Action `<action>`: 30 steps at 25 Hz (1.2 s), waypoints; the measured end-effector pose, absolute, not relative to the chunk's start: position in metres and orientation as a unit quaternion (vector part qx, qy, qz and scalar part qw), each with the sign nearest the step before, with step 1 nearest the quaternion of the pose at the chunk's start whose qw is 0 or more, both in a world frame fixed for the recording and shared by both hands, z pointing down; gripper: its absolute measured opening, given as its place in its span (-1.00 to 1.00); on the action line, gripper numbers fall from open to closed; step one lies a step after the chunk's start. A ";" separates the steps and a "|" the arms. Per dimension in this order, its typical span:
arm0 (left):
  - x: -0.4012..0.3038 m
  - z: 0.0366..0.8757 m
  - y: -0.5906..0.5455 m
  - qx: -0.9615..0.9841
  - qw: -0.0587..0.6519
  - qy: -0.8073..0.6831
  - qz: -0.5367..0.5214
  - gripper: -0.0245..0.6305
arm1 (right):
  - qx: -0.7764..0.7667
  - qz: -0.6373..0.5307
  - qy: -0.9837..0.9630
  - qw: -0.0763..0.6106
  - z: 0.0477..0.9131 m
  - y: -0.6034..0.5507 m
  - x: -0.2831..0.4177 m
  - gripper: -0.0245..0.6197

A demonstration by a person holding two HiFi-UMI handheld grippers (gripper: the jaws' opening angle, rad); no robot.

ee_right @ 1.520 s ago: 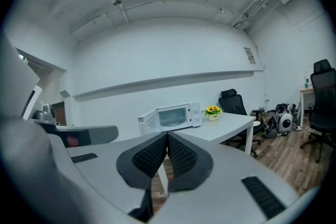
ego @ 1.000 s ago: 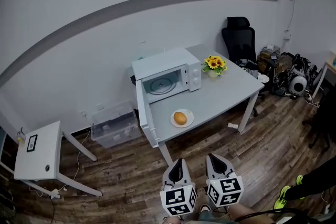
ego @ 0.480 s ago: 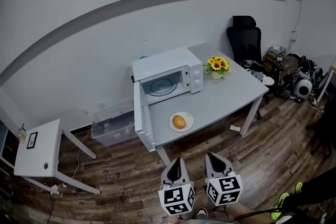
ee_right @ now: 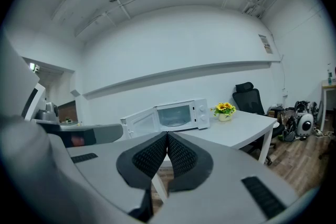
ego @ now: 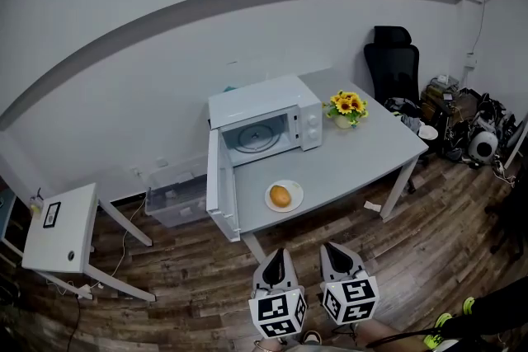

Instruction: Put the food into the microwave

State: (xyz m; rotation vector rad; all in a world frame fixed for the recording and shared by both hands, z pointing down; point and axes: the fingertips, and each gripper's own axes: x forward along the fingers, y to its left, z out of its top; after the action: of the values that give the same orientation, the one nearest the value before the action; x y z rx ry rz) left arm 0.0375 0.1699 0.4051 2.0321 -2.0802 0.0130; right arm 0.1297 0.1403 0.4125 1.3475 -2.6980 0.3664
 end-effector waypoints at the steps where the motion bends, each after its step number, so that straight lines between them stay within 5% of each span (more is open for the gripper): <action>1: 0.039 0.405 0.169 0.694 0.116 -0.711 0.005 -0.92 | 0.443 0.121 -0.887 0.052 0.413 0.138 0.131 -0.88; 30: -0.002 0.420 0.104 0.671 0.118 -0.732 0.010 -0.92 | 0.435 0.135 -0.889 0.046 0.426 0.064 0.103 -0.88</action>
State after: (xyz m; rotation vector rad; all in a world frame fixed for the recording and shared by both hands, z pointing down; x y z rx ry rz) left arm -0.0023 0.1038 0.4200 1.9636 -2.1402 0.0293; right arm 0.1026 0.0635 0.4263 1.3275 -2.7137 0.4114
